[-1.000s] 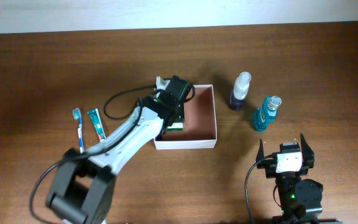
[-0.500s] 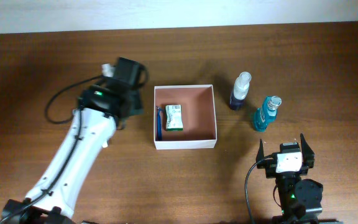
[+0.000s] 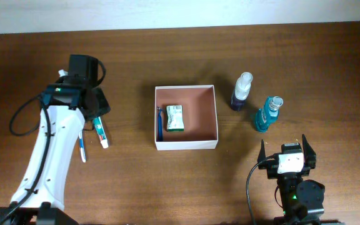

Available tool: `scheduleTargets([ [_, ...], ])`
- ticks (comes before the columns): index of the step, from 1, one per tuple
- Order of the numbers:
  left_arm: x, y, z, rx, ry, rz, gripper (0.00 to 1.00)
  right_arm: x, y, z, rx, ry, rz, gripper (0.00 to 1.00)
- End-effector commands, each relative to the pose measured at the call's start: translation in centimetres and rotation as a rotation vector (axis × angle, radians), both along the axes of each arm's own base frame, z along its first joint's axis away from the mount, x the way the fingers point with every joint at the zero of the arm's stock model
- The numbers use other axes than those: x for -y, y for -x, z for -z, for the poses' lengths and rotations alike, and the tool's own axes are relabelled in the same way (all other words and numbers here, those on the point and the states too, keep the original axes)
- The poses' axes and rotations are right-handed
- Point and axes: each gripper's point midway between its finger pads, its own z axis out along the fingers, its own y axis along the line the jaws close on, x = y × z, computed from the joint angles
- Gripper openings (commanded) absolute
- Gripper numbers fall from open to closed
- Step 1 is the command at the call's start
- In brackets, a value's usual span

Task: Pack container
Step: 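Open the left gripper and withdraw it left over the toothpaste tube, then lower the left gripper and grasp the teal toothpaste tube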

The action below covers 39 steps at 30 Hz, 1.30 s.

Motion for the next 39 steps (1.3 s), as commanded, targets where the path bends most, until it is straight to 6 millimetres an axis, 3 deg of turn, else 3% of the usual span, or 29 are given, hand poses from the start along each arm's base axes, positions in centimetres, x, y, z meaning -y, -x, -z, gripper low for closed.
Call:
scheduleTargets([
  [1, -0.9, 0.8, 1.0, -0.025, 0.005, -0.020, 0.45, 0.2, 0.0, 0.2, 0.003, 0.001, 0.014, 0.98],
  [9, -2.3, 1.8, 4.7, -0.052, 0.007, -0.064, 0.44, 0.2, 0.0, 0.2, 0.003, 0.001, 0.014, 0.98],
  [26, -2.6, 1.2, 10.5, 0.044, 0.051, -0.084, 0.47, 0.2, 0.0, 0.2, 0.003, 0.001, 0.014, 0.98],
  [29, -2.5, 1.3, 11.0, 0.062, 0.071, -0.130, 0.53, 0.2, 0.0, 0.2, 0.003, 0.001, 0.014, 0.98],
  [39, -2.5, -0.4, 11.5, 0.127, 0.101, -0.185, 0.53, 0.2, 0.0, 0.1, 0.003, 0.001, 0.014, 0.98],
])
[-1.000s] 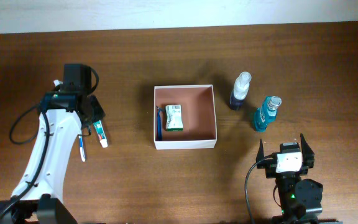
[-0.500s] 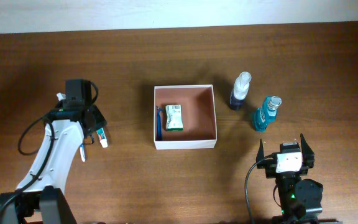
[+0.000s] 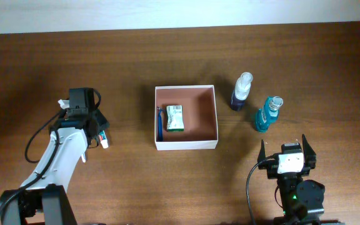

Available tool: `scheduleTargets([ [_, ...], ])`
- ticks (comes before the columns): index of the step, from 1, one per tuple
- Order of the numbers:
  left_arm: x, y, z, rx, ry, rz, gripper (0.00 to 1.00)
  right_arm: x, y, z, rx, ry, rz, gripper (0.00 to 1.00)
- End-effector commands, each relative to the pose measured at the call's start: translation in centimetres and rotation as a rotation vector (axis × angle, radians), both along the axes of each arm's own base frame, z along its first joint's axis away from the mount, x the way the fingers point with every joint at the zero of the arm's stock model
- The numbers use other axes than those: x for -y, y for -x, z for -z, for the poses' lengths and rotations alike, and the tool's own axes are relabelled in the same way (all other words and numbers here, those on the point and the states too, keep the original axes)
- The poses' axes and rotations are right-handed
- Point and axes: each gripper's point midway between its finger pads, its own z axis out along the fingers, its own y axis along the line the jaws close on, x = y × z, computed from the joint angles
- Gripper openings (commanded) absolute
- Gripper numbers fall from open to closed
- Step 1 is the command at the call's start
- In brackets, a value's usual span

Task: Pack container
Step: 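Lower the left gripper and grasp the teal toothpaste tube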

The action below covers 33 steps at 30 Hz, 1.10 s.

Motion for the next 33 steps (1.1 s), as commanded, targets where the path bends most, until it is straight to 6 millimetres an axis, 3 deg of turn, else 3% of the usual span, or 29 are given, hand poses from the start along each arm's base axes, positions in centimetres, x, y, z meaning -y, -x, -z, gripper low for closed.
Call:
scheduleTargets([
  [1, 0.0, -0.3, 1.3, -0.008, 0.024, -0.033, 0.53, 0.2, 0.0, 0.2, 0.003, 0.001, 0.014, 0.98],
  [11, 0.2, 0.0, 6.4, -0.108, 0.055, -0.067, 0.54, 0.2, 0.0, 0.1, 0.003, 0.001, 0.014, 0.98],
  [23, 1.1, -0.7, 6.9, -0.094, 0.101, -0.045, 0.52, 0.2, 0.0, 0.2, 0.003, 0.001, 0.014, 0.98],
  [29, 1.0, -0.4, 7.0, -0.106, 0.101, -0.046, 0.25, 0.2, 0.0, 0.1, 0.003, 0.001, 0.014, 0.98],
  [33, 1.1, -0.3, 7.0, -0.110, 0.101, -0.046, 0.20, 0.2, 0.0, 0.2, 0.003, 0.001, 0.014, 0.98],
])
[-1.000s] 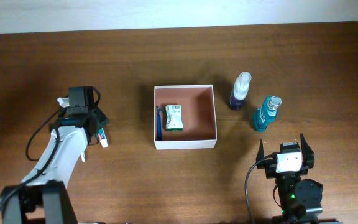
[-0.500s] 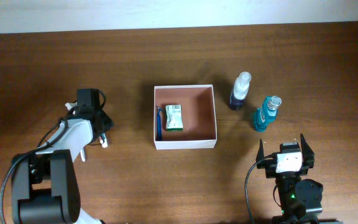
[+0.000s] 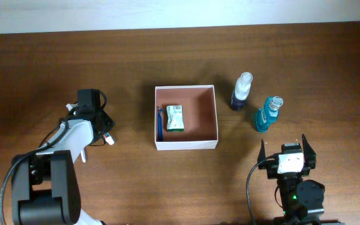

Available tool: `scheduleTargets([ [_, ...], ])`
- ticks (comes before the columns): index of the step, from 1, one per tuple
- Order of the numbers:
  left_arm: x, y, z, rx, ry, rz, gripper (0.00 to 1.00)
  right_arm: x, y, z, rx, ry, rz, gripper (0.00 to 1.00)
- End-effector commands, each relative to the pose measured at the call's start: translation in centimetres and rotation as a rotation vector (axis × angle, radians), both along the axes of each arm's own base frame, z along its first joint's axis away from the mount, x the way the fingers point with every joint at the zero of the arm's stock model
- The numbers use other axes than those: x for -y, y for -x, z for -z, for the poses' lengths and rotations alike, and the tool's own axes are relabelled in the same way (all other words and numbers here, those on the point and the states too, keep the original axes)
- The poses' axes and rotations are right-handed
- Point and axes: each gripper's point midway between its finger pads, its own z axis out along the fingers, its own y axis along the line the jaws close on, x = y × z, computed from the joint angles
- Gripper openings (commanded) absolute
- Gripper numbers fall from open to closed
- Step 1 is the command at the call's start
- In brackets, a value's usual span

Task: Pack container
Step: 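Lower the left gripper and grasp the teal toothpaste tube, then lift the toothpaste tube and carry it right over the pink box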

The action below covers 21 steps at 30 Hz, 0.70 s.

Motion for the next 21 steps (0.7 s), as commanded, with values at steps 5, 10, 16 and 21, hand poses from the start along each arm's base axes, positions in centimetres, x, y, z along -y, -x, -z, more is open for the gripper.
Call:
scheduleTargets([
  [5, 0.1, 0.7, 0.9, -0.036, 0.019, -0.002, 0.17, 0.2, 0.0, 0.2, 0.003, 0.001, 0.014, 0.98],
  [10, 0.2, 0.5, -0.1, -0.014, 0.019, -0.001, 0.18, 0.2, 0.0, 0.2, 0.003, 0.001, 0.014, 0.98],
  [16, 0.2, 0.1, -4.8, 0.087, 0.015, 0.001, 0.18, 0.2, 0.0, 0.1, 0.003, 0.001, 0.014, 0.98],
  [21, 2.6, -0.8, -10.5, 0.257, 0.106, 0.128, 0.19, 0.2, 0.0, 0.2, 0.003, 0.001, 0.014, 0.99],
])
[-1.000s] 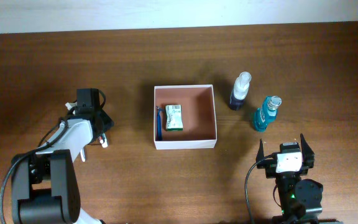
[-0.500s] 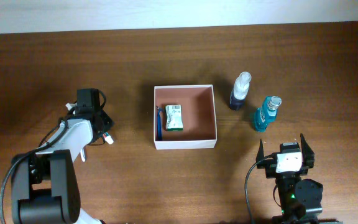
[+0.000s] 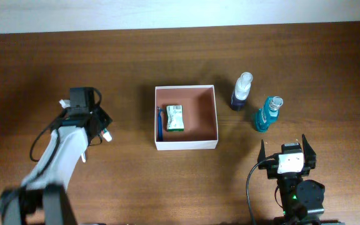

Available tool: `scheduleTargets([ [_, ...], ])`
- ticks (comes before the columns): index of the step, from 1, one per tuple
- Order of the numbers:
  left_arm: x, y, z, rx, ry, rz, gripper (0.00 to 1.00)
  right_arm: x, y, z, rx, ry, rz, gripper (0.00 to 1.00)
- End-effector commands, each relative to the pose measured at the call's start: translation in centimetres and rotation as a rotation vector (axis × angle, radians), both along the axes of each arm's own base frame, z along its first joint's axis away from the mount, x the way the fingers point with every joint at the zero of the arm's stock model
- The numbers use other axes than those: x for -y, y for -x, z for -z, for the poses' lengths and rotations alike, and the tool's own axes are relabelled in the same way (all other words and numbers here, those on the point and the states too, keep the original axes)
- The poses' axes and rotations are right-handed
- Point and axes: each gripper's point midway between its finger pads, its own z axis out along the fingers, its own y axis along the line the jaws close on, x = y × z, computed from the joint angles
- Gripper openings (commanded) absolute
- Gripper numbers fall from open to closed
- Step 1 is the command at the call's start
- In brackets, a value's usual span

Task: Pack container
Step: 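Lift the toothpaste tube and carry it right over the pink box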

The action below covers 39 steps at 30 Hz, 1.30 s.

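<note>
A white box (image 3: 186,144) with a brown floor stands mid-table; inside lie a green packet (image 3: 175,117) and a blue razor (image 3: 161,122) along its left wall. Left of the box, my left gripper (image 3: 100,127) is shut on the toothpaste tube (image 3: 107,135). Only the tube's white end shows past the fingers. A white and blue toothbrush (image 3: 82,154) lies beside the left arm, partly hidden by it. My right gripper (image 3: 285,149) rests open near the front right, holding nothing.
A dark blue spray bottle (image 3: 240,92) and a teal mouthwash bottle (image 3: 267,114) stand upright right of the box, between it and the right arm. The left arm's cable loops near the table's left side.
The left gripper and the tube's white end have shifted slightly toward the back of the table, and the arm is posed differently. The right arm and everything else are unchanged.
At first the left gripper hovered by the top of the toothpaste tube, which lay in full view on the table. Then it covered most of the tube, then sat low over it. Now it holds the tube, shifted a little from where it lay.
</note>
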Motion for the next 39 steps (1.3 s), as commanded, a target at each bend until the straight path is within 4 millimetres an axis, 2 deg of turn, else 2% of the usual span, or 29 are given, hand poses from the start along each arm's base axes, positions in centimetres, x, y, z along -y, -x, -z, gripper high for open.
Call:
scheduleTargets([
  [1, 2.4, -0.8, -5.0, 0.154, 0.089, 0.129, 0.19, 0.3, 0.0, 0.2, 0.003, 0.001, 0.014, 0.98],
  [5, 5.7, -0.6, -9.3, 0.282, 0.176, 0.284, 0.19, 0.3, 0.0, 0.2, 0.003, 0.001, 0.014, 0.98],
  [10, 10.1, 0.6, -12.9, 0.376, 0.250, 0.434, 0.18, 0.3, 0.0, 0.2, 0.003, 0.001, 0.014, 0.98],
  [14, 13.4, 1.7, -14.2, 0.406, 0.263, 0.531, 0.18, 0.3, 0.0, 0.2, 0.003, 0.001, 0.014, 0.98],
  [19, 17.2, 2.6, -14.6, 0.420, 0.269, 0.634, 0.16, 0.3, 0.0, 0.2, 0.003, 0.001, 0.014, 0.98],
  [23, 19.9, 3.1, -15.3, 0.456, 0.251, 0.698, 0.08, 0.3, 0.0, 0.1, 0.003, 0.001, 0.014, 0.98],
  [28, 21.9, 3.4, -17.1, 0.492, 0.205, 0.725, 0.06, 0.3, 0.0, 0.2, 0.003, 0.001, 0.014, 0.98],
  [33, 22.1, 3.3, -18.7, 0.467, 0.123, 0.702, 0.06, 0.3, 0.0, 0.2, 0.003, 0.001, 0.014, 0.98],
  [39, 22.6, 2.6, -18.6, 0.343, 0.038, 0.689, 0.06, 0.3, 0.0, 0.2, 0.003, 0.001, 0.014, 0.98],
])
